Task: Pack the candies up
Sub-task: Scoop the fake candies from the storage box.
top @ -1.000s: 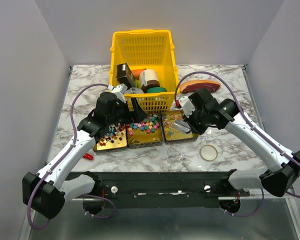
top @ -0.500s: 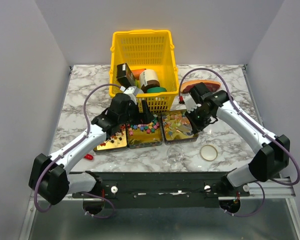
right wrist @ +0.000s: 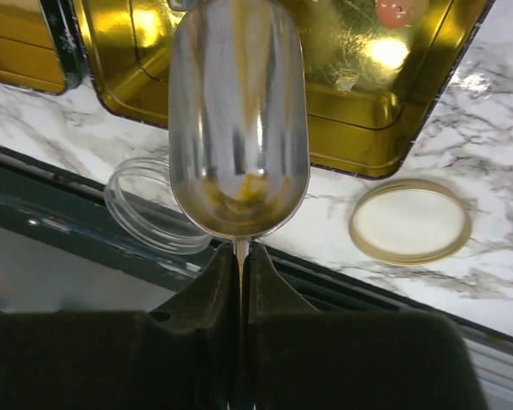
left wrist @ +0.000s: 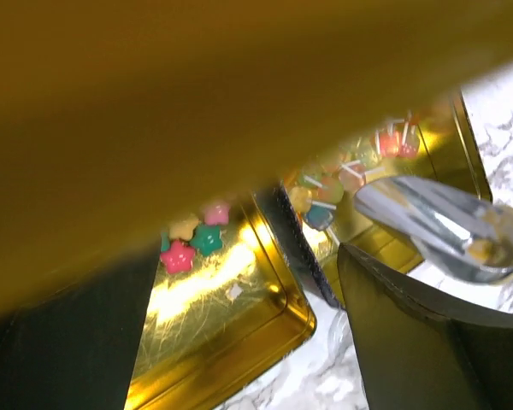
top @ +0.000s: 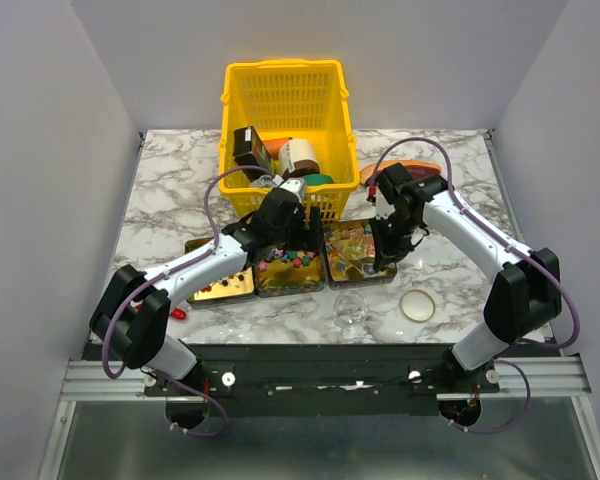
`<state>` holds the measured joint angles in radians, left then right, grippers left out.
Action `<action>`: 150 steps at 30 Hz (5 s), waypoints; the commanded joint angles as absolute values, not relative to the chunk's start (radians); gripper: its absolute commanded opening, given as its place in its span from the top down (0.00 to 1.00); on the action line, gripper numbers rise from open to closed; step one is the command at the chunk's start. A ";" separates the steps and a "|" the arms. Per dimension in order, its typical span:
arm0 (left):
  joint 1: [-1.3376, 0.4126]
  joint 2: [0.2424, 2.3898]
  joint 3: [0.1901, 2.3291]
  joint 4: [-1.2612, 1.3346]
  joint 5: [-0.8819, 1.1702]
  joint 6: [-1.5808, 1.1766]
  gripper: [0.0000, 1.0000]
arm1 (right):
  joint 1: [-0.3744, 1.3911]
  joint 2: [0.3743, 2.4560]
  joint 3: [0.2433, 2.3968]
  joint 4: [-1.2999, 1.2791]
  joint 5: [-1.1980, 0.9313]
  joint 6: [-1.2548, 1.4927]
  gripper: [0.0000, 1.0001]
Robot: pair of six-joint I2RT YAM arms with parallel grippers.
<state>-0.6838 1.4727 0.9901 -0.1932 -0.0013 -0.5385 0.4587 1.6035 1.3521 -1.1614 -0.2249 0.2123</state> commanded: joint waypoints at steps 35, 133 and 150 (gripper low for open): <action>-0.796 1.700 1.020 -0.362 -0.135 -0.542 0.08 | 0.462 1.677 1.253 -1.035 -0.006 0.787 0.99; -0.833 1.539 0.979 -0.278 -0.069 -0.465 0.05 | 0.624 1.178 0.667 -0.322 0.268 0.477 0.99; -0.824 1.339 0.907 -0.233 -0.179 -0.387 0.01 | 0.747 0.948 0.860 -0.756 0.256 0.500 0.99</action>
<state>-0.8330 1.3792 0.9089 -0.2333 -0.1036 -0.4225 0.6907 0.9741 0.7738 -0.5808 0.2428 0.4789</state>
